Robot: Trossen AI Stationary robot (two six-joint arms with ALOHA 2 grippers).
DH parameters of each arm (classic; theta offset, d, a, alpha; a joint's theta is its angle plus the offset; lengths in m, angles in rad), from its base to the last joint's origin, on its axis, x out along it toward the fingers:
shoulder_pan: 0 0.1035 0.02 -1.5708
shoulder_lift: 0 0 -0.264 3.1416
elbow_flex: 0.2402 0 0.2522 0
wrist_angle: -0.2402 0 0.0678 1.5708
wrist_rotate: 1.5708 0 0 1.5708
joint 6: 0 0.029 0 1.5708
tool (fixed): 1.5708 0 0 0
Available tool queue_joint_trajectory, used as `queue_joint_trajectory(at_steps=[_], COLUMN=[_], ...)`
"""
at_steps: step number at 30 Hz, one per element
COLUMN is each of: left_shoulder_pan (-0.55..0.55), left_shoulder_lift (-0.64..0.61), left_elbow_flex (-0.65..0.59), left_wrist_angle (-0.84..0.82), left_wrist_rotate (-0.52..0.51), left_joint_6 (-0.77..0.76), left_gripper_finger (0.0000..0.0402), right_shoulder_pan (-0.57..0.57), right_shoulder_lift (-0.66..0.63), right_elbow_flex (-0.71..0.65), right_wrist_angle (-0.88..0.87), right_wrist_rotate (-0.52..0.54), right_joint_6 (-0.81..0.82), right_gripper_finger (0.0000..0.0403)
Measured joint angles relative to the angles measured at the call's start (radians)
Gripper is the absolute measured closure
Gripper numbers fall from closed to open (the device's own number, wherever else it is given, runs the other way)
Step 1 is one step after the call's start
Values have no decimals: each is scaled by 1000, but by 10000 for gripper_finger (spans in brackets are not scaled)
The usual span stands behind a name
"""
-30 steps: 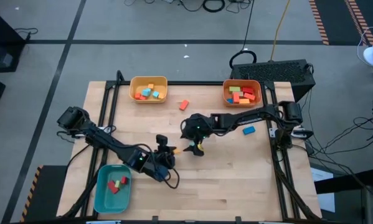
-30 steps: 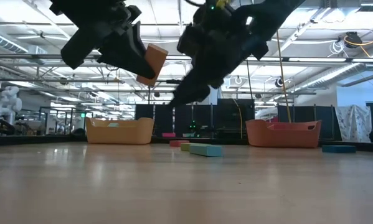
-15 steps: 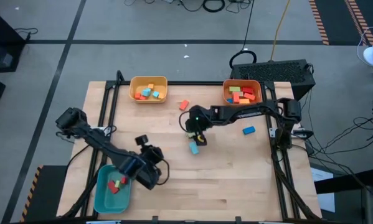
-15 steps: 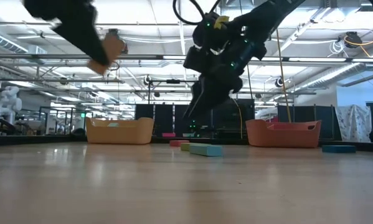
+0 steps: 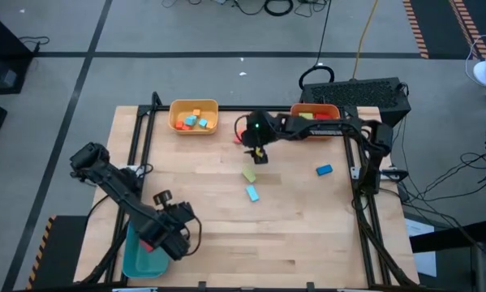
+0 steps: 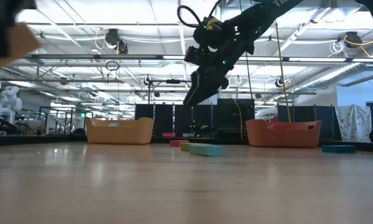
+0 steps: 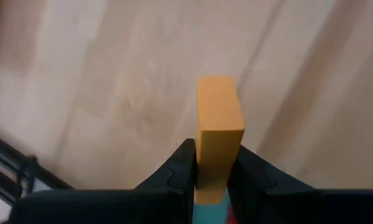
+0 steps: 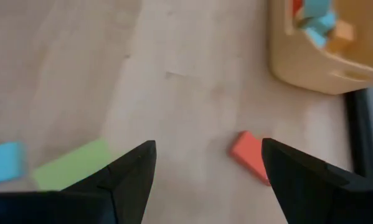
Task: Sort blocks by size
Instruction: Put the large yellow block into the blue bin
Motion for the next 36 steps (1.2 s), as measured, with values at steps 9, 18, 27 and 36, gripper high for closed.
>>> queue_joint_trajectory(at_steps=[9, 18, 27, 36], left_shoulder_pan=[-48, -84, -120, -125], left_shoulder_lift=[0, 0, 1, 1], left_elbow_flex=[-7, -24, -24, -24], left_wrist_angle=[2, 14, 42, 144], left_wrist_rotate=[146, 451, 663, 631], left_joint_6=[-28, -78, -79, -145], left_gripper_finger=[333, 333, 333, 333], right_shoulder_pan=[-63, -65, -85, -122], right_shoulder_lift=[9, 85, 166, 380], right_elbow_flex=[0, -2, 86, 461], right_wrist_angle=[87, 49, 54, -369], right_wrist_rotate=[33, 57, 205, 199], right_joint_6=[-184, -436, -692, -668], right_gripper_finger=[135, 173, 181, 181])
